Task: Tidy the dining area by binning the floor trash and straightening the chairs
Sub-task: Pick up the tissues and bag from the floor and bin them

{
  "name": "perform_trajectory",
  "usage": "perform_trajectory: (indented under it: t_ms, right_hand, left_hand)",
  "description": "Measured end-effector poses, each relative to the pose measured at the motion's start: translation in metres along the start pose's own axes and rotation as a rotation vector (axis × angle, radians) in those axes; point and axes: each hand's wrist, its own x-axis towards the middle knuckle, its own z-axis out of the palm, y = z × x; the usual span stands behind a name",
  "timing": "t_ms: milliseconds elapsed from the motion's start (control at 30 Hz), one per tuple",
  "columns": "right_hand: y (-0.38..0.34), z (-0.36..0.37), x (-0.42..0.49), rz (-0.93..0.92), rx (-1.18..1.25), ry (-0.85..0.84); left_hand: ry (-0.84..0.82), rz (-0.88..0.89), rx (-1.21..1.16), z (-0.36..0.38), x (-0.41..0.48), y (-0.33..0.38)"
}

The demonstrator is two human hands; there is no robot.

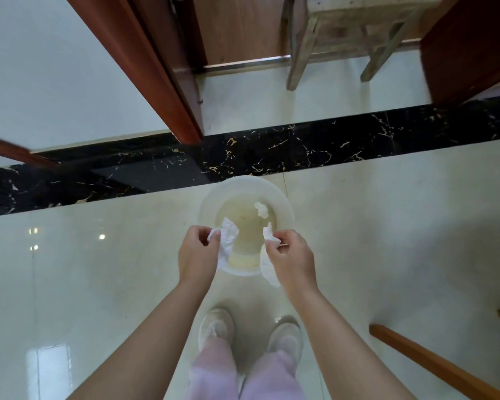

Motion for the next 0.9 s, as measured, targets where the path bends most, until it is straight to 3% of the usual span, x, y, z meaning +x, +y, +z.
perform_trajectory:
  t_ms: [167, 300, 667, 900]
  right_hand:
    - [-0.009, 0.0, -0.003, 0.029, 0.053, -0.074]
    - [-0.018, -0.012, -0.016, -0.044, -0.072, -0.076]
    - [-0.088, -0.082, -0.069, -0.396, -0.362, 0.23]
    - [-0.145, -0.154, -0.126, -0.466, -0.452, 0.419]
  left_hand:
    - [-0.058, 0.0, -0.021, -0.001, -0.003, 0.009]
    - [-0.098, 0.063, 0.043, -0.013, -0.014, 0.019]
    - [-0.054, 0.667, 0.401, -0.057, -0.081, 0.108]
    - [0.057, 0.918, 0.424, -0.086, -0.153, 0.191]
